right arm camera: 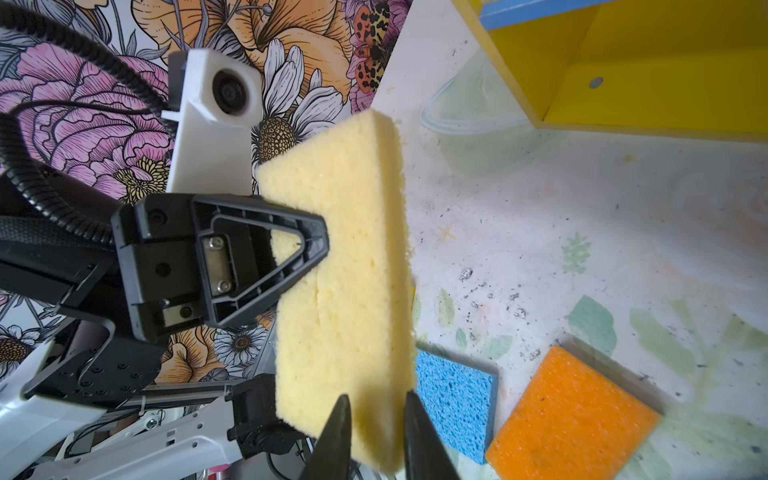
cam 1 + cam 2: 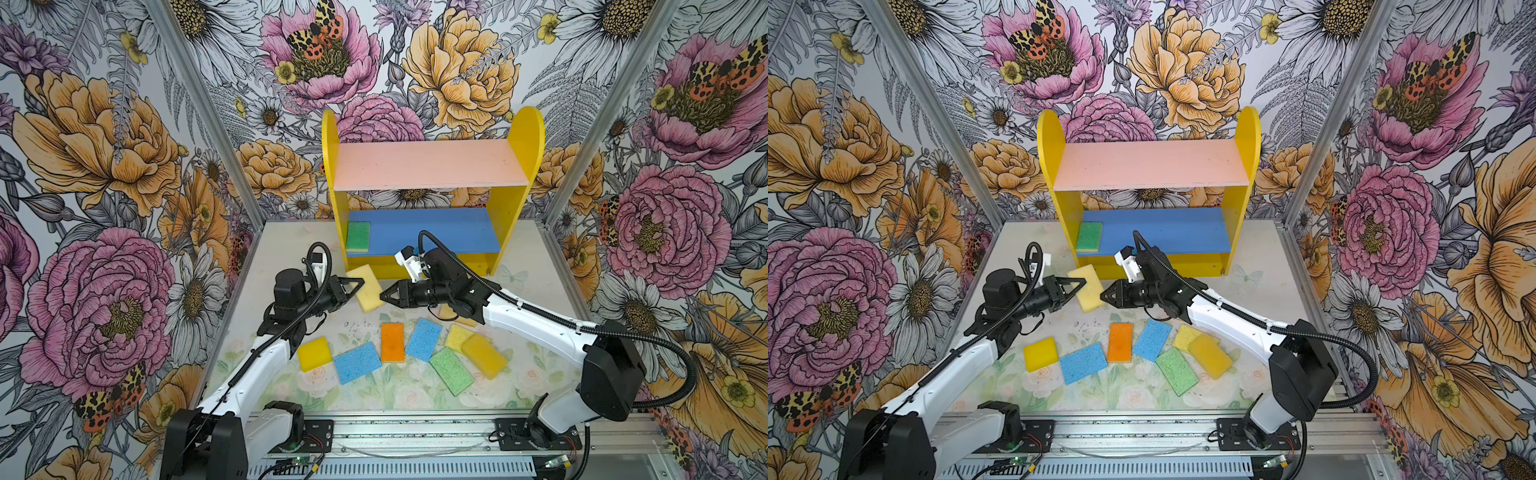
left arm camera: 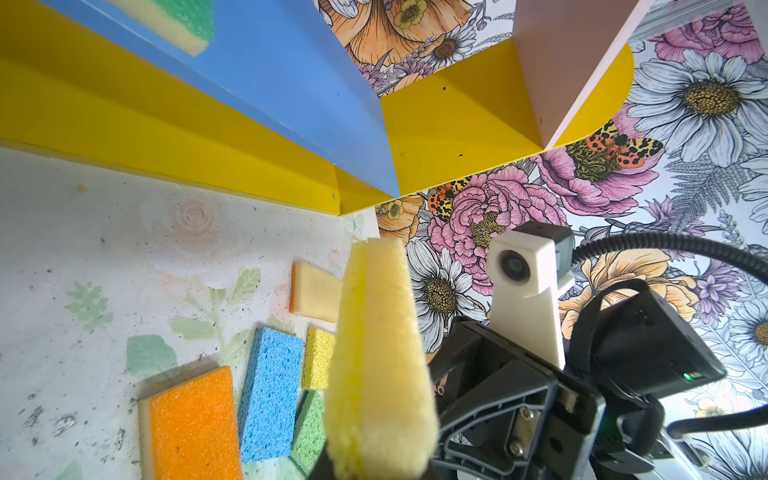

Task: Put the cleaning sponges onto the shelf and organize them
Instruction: 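Lift the pale yellow sponge with the right gripper while left gripper approaches, then carry the pale yellow sponge onto the blue shelf beside the green sponge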

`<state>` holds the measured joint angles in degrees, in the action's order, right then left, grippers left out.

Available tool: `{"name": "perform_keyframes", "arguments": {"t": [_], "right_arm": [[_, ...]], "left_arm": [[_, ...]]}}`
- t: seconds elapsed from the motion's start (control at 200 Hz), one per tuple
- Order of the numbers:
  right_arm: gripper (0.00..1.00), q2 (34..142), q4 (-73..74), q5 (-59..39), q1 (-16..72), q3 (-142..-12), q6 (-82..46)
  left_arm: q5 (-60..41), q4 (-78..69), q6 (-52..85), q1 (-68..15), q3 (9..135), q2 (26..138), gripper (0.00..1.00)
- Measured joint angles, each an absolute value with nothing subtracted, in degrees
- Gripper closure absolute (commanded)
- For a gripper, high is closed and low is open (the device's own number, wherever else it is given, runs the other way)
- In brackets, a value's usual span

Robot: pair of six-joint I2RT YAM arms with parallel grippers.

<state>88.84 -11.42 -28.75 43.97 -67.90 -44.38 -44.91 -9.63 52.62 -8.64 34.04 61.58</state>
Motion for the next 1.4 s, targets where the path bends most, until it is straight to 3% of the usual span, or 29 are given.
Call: {"name": "perform_keyframes", "arguments": {"t": [0.175, 0.265, 0.315, 0.37, 0.435, 0.805, 0.985, 1.401], "right_arm": [[0.98, 89.36, -10.46, -28.82, 43.97, -67.64, -45.32], [1.00, 89.38, -9.98, -28.80, 43.97, -67.57, -45.63], [1.00, 89.38, -9.80, -28.73, 43.97, -67.55, -45.69], [1.00, 89.38, -9.58, -28.34, 43.97, -67.40, -45.82], [1.00, 89.36, -9.41, -27.66, 43.90, -67.07, -46.15], [1.00, 89.58, -9.23, -17.26, 37.21, -66.41, -49.63], [1.00, 94.72, -9.45, -12.56, 34.13, -70.70, -49.69], [1.00, 108.16, -10.02, -10.09, 33.28, -85.91, -49.50]], "left_arm": [[-45.25, -9.87, 53.06, -8.14, 34.04, 61.41, 0.87], [-45.65, -10.11, 53.91, -7.84, 34.00, 61.21, 0.60], [-45.87, -10.22, 53.34, -7.62, 33.93, 61.08, 0.39], [-46.04, -10.07, 53.69, -7.05, 33.85, 61.04, 0.26], [-46.22, -9.15, 53.30, -5.98, 33.82, 60.93, 0.02], [-41.50, 10.70, 46.87, 3.86, 34.94, 50.30, 0.01], [-41.21, 15.92, 44.66, 10.20, 34.94, 45.47, 0.01], [-40.38, 25.34, 35.42, 11.07, 34.94, 46.65, 0.01]]}}
